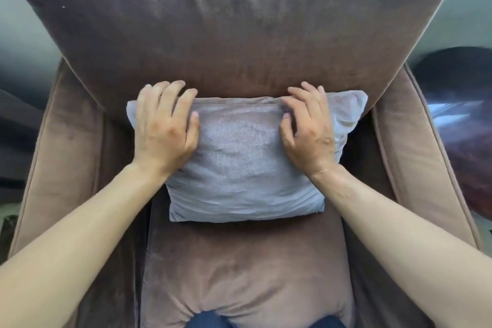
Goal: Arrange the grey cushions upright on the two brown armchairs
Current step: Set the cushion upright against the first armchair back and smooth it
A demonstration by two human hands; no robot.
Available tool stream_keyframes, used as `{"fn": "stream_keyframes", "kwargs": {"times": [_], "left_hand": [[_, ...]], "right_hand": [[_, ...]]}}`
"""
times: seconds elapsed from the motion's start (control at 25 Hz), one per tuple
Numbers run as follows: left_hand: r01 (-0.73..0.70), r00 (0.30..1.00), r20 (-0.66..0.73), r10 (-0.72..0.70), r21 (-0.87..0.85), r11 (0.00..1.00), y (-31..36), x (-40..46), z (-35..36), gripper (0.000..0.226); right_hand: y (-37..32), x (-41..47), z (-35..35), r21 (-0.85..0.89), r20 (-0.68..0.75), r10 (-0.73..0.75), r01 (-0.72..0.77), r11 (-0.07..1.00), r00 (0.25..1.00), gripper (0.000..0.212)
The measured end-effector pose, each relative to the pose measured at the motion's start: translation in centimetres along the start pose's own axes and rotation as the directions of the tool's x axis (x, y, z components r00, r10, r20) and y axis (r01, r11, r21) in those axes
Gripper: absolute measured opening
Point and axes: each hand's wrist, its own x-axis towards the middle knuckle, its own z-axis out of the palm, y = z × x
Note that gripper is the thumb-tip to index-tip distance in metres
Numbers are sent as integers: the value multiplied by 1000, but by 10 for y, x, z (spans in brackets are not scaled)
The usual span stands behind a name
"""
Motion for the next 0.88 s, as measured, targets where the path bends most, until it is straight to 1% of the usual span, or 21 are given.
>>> {"fn": "stream_keyframes", "kwargs": {"times": [0.04, 0.08, 0.16, 0.2, 0.24, 0.28, 0.32, 0.36, 0.4, 0.44, 0.48, 0.52, 0.56, 0.6, 0.64, 0.68, 0.72, 0.76, 0.8, 0.84, 0.88], "left_hand": [[-78, 997, -4, 78, -43, 996, 12, 3, 3, 40], [-163, 985, 43, 166, -73, 984, 24, 0, 8, 45], [-298, 908, 281, 311, -89, 950, 40, -14, 13, 60], [-321, 870, 384, 309, -34, 946, 28, -22, 13, 66], [-320, 858, 437, 271, 41, 947, 6, -29, 11, 69], [-284, 873, 443, 204, 120, 951, -23, -38, 6, 70], [-214, 897, 426, 114, 196, 957, -53, -46, -1, 69], [-122, 922, 387, 10, 266, 956, -78, -54, -10, 68], [-13, 933, 345, -100, 311, 950, -94, -60, -20, 66], [77, 937, 302, -177, 315, 946, -101, -64, -27, 63], [127, 945, 257, -201, 275, 953, -98, -63, -31, 60], [160, 955, 212, -206, 214, 964, -87, -58, -30, 57], [244, 946, 181, -268, 145, 959, -75, -47, -26, 55], [402, 899, 168, -405, 55, 914, -64, -32, -20, 55], [606, 787, 169, -593, -41, 794, -56, -18, -15, 56], [817, 576, 246, -780, -206, 539, -50, -6, -12, 55], [904, 339, 408, -848, -391, 173, -48, 0, -10, 50], [845, 189, 584, -790, -506, -172, -49, 0, -9, 42], [770, 151, 650, -745, -550, -324, -53, -3, -5, 31], [757, 179, 645, -743, -572, -315, -56, -6, -5, 22], [771, 238, 581, -778, -600, -212, -59, -8, -5, 25]], "right_hand": [[-12, 3, 5, 38, 21, -80, 79, 996, 997, 31], [-25, 3, 9, 58, 65, -163, 160, 985, 984, 35], [-38, -3, 15, 25, 231, -305, 307, 951, 924, 46], [-28, -7, 10, -37, 311, -316, 344, 938, 896, 51], [-6, -11, 1, -137, 371, -295, 366, 920, 880, 54], [24, -16, -12, -241, 414, -249, 369, 898, 876, 56], [55, -20, -28, -334, 433, -158, 321, 886, 887, 58], [78, -24, -43, -421, 416, -11, 203, 884, 909, 60], [93, -28, -53, -459, 342, 169, 7, 889, 924, 61], [98, -31, -56, -429, 244, 312, -186, 884, 918, 60], [91, -31, -54, -348, 156, 360, -290, 892, 920, 57], [76, -29, -47, -234, 93, 317, -289, 928, 944, 52], [61, -26, -39, -153, 54, 263, -253, 955, 963, 48], [50, -18, -33, -76, -4, 269, -268, 960, 963, 46], [45, -6, -30, 15, -77, 382, -382, 924, 921, 46], [42, 3, -30, 148, -130, 586, -569, 809, 800, 48], [44, 10, -29, 277, -110, 773, -728, 627, 625, 49], [50, 12, -28, 355, -22, 883, -822, 445, 468, 45], [55, 12, -27, 380, 75, 917, -861, 338, 393, 39], [59, 12, -27, 391, 135, 916, -870, 300, 376, 32], [63, 14, -27, 407, 140, 914, -863, 298, 381, 28]]}}
